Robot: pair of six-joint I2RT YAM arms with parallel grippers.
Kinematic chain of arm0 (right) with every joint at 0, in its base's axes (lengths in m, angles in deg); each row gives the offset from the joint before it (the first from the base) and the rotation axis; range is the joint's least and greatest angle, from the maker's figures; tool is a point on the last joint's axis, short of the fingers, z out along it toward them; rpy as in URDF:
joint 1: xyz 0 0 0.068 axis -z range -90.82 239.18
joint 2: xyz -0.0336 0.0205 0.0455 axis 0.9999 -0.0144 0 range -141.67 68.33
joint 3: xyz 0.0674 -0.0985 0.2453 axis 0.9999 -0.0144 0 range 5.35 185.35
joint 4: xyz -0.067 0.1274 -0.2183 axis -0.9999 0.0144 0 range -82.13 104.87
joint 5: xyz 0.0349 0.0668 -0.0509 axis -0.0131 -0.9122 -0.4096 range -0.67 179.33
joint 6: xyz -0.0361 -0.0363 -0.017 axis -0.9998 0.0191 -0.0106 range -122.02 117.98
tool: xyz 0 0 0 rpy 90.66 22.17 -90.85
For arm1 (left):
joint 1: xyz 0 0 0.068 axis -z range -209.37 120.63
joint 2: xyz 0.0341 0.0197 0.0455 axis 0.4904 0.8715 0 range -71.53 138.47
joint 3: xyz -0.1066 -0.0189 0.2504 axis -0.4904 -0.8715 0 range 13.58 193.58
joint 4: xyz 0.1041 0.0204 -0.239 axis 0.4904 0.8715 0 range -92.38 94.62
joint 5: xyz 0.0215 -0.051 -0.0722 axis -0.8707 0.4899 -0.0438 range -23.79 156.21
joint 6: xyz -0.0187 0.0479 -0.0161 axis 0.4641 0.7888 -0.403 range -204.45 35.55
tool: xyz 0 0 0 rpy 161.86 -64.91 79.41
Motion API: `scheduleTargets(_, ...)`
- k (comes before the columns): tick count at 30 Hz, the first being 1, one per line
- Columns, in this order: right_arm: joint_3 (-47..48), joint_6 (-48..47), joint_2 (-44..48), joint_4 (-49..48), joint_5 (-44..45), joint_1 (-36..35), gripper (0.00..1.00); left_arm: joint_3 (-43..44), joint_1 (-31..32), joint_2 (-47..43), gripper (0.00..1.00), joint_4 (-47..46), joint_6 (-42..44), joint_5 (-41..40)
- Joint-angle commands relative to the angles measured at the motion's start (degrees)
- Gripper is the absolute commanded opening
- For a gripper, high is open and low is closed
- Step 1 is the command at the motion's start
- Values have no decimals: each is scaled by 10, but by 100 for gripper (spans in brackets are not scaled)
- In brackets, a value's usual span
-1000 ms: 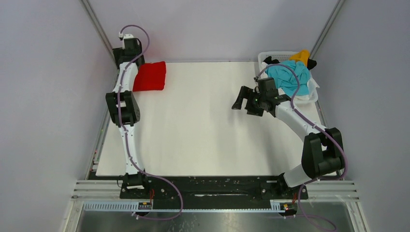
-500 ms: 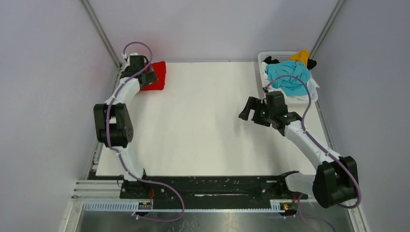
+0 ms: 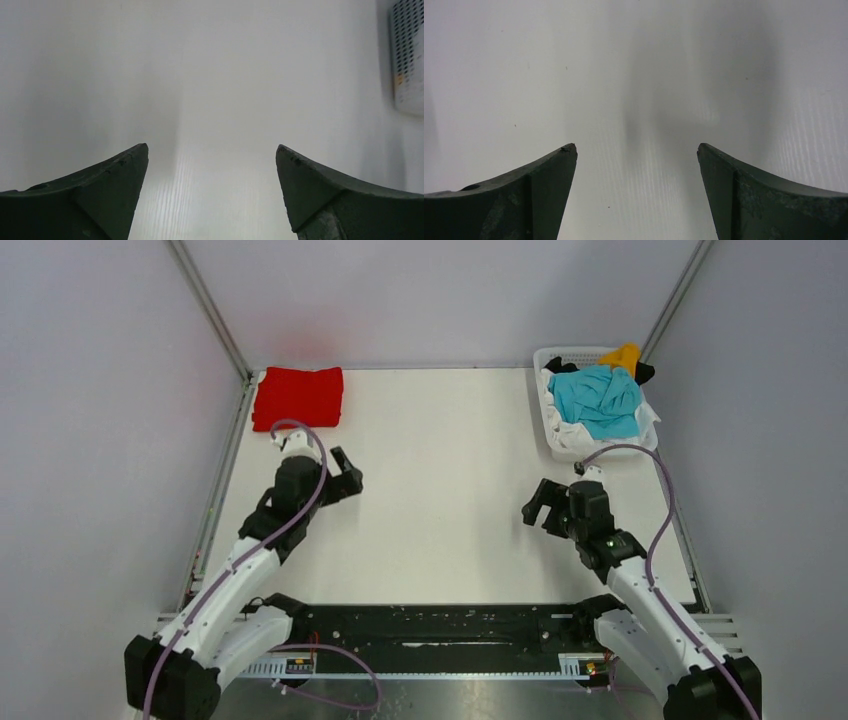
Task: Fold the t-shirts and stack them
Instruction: Reset both arms
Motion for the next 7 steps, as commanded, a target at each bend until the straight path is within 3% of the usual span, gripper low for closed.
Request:
scheduleTargets(1,-24,6,51,-24,52,2,99,-57,12,-74,99,36,-42,-2)
scheduleTargets(7,-42,5,90,-29,45,2,100,-71,15,-128,99,51,-49,-6)
